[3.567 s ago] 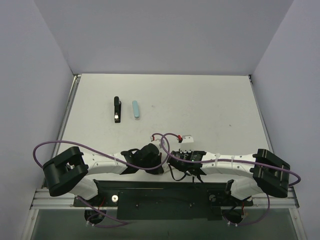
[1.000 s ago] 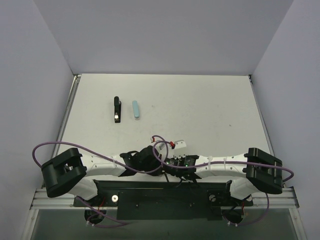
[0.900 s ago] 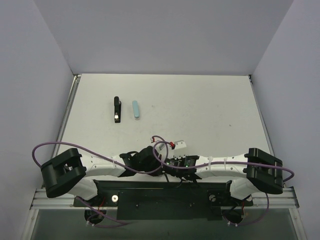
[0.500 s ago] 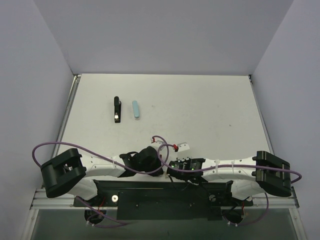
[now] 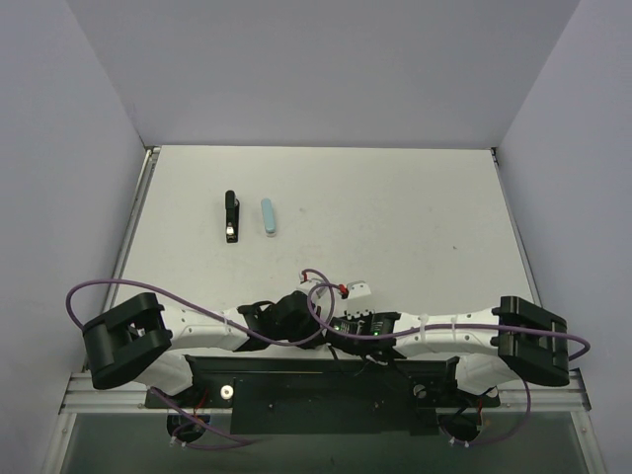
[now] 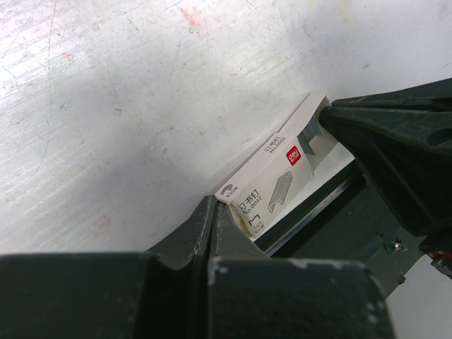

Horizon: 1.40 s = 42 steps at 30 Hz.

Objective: Unload the staples from the stapler

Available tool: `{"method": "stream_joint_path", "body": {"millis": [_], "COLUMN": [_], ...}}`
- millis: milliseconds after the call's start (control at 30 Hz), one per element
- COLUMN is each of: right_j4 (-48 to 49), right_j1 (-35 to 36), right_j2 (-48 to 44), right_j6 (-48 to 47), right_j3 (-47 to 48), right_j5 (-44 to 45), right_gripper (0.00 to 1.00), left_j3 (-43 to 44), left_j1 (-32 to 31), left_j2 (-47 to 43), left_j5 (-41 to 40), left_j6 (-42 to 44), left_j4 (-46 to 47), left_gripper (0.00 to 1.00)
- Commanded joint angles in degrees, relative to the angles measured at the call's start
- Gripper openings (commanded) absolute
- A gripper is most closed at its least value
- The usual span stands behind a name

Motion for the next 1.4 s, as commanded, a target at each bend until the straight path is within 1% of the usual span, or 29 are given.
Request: {"method": "stream_joint_path", "body": {"millis": [0, 267, 500, 600, 800, 933, 1100, 1133, 1233, 1333, 1367], "right_j4": [-1.0, -2.7, -2.6, -2.3, 0.1, 0.9, 2.0, 2.3, 3.2, 3.2, 3.2], "right_j1": [0.3, -2.1, -4.7, -6.2, -10.0, -10.3, -11.1, -11.3, -11.6, -12.0, -12.1], "right_j2": [1.0, -1.8, -3.3, -3.0, -0.5, 2.1, 6.4, 6.7, 7.1, 6.4, 5.8], "right_j6": [2.4, 3.8, 3.0, 2.9, 3.2, 2.2, -0.8, -1.9, -3.0, -4.1, -4.6], "right_j3": [2.1, 1.8, 2.0, 2.6, 3.5, 6.2, 9.4, 9.6, 10.5, 11.0, 11.2], "right_j5": [0.7, 1.4, 1.6, 1.8, 1.3, 2.3, 2.1, 2.0, 1.6, 1.5, 1.4], "right_gripper": [0.0, 0.0, 0.0, 0.0, 0.0, 0.0, 0.04, 0.08, 0.12, 0.2, 0.21], "left_j3": [0.3, 1.0, 3.2, 3.8, 3.2, 3.0, 1.7, 1.4, -0.3, -1.7, -2.1], "left_j1": [-1.0, -1.3, -1.0, -0.5, -0.4, -0.4, 0.3, 0.8, 2.3, 5.0, 5.4], "left_j2": [2.0, 0.8, -3.0, -3.4, -4.1, -5.2, -6.4, -6.8, -8.3, -10.4, -11.5], "left_j5": [-1.2, -3.0, -8.6, -8.9, -8.3, -8.7, -8.7, -8.5, -6.8, -5.5, -5.2], "left_j6": [0.5, 0.3, 1.3, 1.5, 0.5, 0.2, 0.4, 0.3, 0.3, 0.4, 0.5], "left_j4": [-2.8, -5.0, -14.4, -16.1, -16.0, -16.4, -16.3, -16.2, -15.2, -14.4, -14.4], "left_gripper": [0.0, 0.0, 0.0, 0.0, 0.0, 0.0, 0.0, 0.0, 0.0, 0.0, 0.0]}}
